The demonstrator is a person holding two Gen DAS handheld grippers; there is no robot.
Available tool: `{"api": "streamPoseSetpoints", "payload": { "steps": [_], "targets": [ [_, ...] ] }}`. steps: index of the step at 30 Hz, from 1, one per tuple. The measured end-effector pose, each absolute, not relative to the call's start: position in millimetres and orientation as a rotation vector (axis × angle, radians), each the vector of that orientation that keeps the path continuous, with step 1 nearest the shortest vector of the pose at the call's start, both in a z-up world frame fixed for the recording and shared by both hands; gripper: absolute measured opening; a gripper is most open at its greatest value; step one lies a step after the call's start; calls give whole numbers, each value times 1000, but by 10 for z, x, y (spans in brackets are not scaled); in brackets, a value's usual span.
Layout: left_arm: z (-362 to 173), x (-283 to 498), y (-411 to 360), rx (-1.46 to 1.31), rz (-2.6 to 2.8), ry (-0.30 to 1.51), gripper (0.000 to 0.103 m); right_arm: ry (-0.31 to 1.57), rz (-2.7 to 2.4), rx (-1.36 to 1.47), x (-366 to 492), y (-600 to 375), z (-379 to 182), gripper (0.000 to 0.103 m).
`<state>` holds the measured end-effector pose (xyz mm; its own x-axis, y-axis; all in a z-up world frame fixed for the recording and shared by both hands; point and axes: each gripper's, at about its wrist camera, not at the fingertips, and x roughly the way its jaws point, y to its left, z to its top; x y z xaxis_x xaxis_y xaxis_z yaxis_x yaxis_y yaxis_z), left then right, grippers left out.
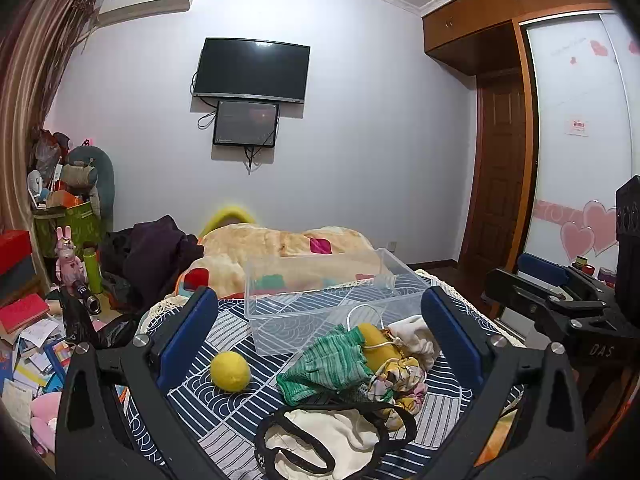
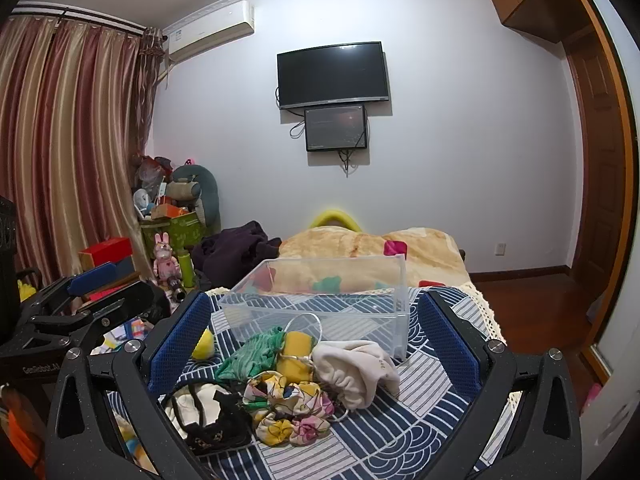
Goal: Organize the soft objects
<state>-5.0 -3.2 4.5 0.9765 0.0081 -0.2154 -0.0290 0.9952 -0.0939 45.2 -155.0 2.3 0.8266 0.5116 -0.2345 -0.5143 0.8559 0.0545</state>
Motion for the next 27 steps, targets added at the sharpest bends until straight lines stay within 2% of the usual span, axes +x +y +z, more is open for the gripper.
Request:
{"api": "streamPoseSetpoints", "payload": {
  "steps": [9, 17, 20, 22, 27],
  "targets": [
    [21, -47, -19, -97, 17, 224, 103, 254, 542, -18, 485, -1526, 1, 103],
    [-257, 164, 150, -39, 55, 346, 103, 332, 503, -67, 611, -1630, -219, 103],
    [-412, 280, 241, -5, 69, 410, 96, 391, 494, -80, 720, -1692, -352, 101],
    [-492, 368, 316, -5, 75, 453, 85, 433, 490, -80, 822, -1715, -426, 95],
    [-635, 584, 612, -96, 101, 513, 81, 516, 515, -47, 1040, -1744, -504, 83]
  ]
}}
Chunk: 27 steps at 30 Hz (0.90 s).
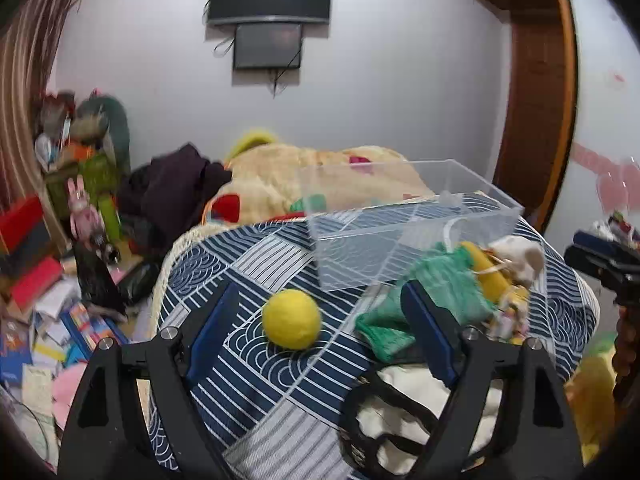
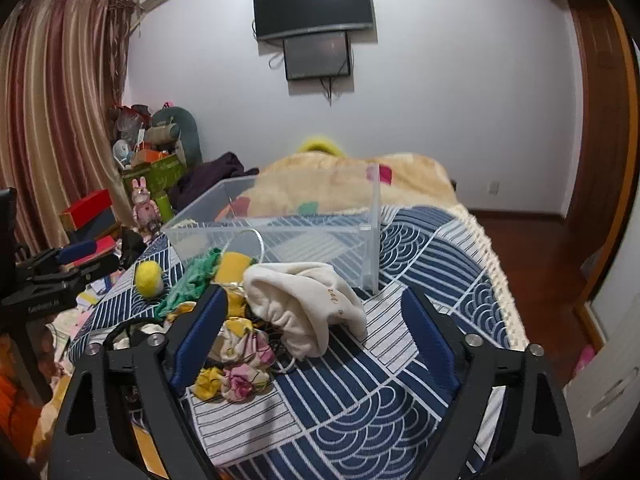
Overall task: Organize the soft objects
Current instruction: 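Grasp the yellow felt ball with left tool while right tool grasps cream cloth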
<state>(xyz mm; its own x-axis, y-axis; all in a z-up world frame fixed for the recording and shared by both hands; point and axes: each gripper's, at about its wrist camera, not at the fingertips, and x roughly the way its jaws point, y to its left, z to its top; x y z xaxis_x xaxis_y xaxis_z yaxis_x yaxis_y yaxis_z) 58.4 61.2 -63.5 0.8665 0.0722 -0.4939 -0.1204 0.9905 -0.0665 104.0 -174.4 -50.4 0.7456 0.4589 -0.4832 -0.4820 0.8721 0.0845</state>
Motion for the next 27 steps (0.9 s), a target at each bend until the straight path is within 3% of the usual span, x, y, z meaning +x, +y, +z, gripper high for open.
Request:
{"api": "streamPoseSetpoints", "payload": {
  "steps": [7, 10, 14, 18, 20, 27],
  "targets": [
    [-917, 960, 796, -137, 94, 637, 74, 592, 538, -70, 1270, -1622, -668, 74],
    [-1057, 1083, 848, -153, 96, 693, 64, 633, 559, -61, 1356, -1594, -746, 70],
    [-1184, 1165, 911, -192, 88, 739, 46, 671, 587, -53, 1418, -1560, -809, 55],
    [-1167, 1112, 900, -192, 82, 722, 45, 694, 613, -25, 1435, -1580, -828, 28],
    [-1143, 1080, 882, -179, 82, 713, 44, 690, 615, -18, 1413, -1604, -820, 21],
    [-922, 924, 859, -179, 65, 660, 44, 630, 587, -19, 1253, -1732, -677, 15]
  ]
}}
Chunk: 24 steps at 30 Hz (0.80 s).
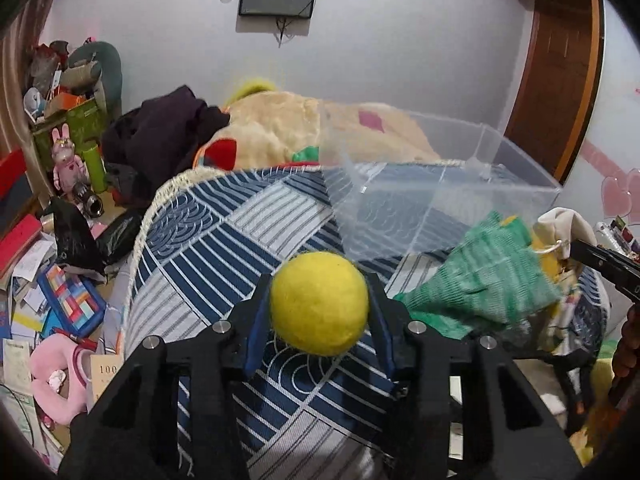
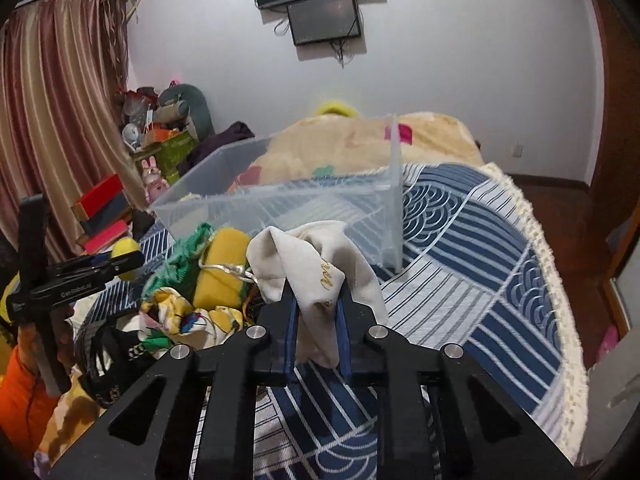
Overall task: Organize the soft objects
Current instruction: 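Grasp the yellow felt ball with left tool while right tool grasps cream cloth, then lower ball and cloth into the clear box and open both tools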
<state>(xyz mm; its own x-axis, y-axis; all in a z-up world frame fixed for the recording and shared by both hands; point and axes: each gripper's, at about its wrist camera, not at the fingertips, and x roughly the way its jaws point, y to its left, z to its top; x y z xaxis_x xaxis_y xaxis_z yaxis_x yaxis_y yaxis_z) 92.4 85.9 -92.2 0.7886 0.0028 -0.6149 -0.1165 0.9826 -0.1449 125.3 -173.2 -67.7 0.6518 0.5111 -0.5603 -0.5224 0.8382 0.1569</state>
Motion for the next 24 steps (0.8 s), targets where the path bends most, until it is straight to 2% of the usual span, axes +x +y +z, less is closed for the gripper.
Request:
{"api": "streamPoseSetpoints", "payload": {
  "steps": [12, 24],
  "targets": [
    [-365, 872, 738, -179, 9, 539, 44, 467, 562, -17, 1051, -1865, -118, 15],
    [-66, 1333, 639, -175, -32, 523, 44, 382, 587, -20, 1360, -1590, 196, 15]
  ]
}}
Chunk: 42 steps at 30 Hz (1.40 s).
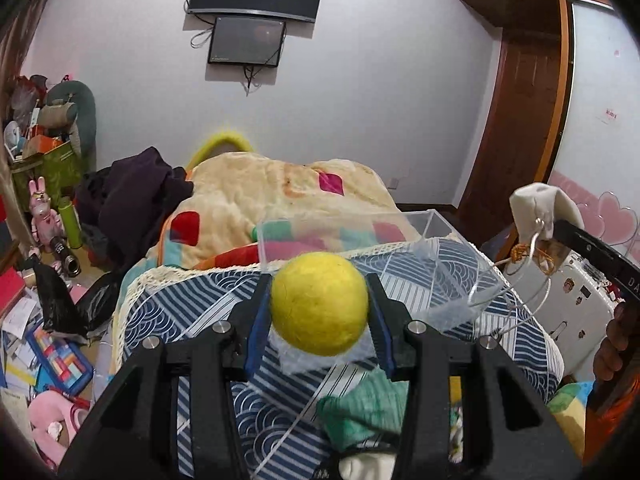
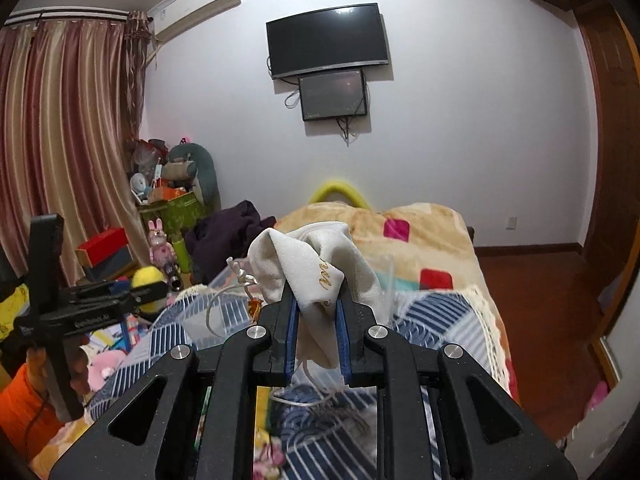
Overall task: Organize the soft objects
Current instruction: 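Lower ball and cloth into the clear box and open both tools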
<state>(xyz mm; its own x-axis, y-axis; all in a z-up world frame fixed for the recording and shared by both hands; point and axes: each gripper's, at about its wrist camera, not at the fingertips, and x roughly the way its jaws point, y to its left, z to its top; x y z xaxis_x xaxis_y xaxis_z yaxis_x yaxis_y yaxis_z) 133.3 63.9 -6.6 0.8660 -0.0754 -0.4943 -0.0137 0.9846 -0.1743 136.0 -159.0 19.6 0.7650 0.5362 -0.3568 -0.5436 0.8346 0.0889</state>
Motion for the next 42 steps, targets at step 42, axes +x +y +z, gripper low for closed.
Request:
{"api": "streamPoseSetpoints", "payload": {
  "steps": [42],
  "targets": [
    [-349, 2002, 466, -90, -64, 722, 65, 575, 571, -221, 1954, -1236, -67, 43]
  ]
}}
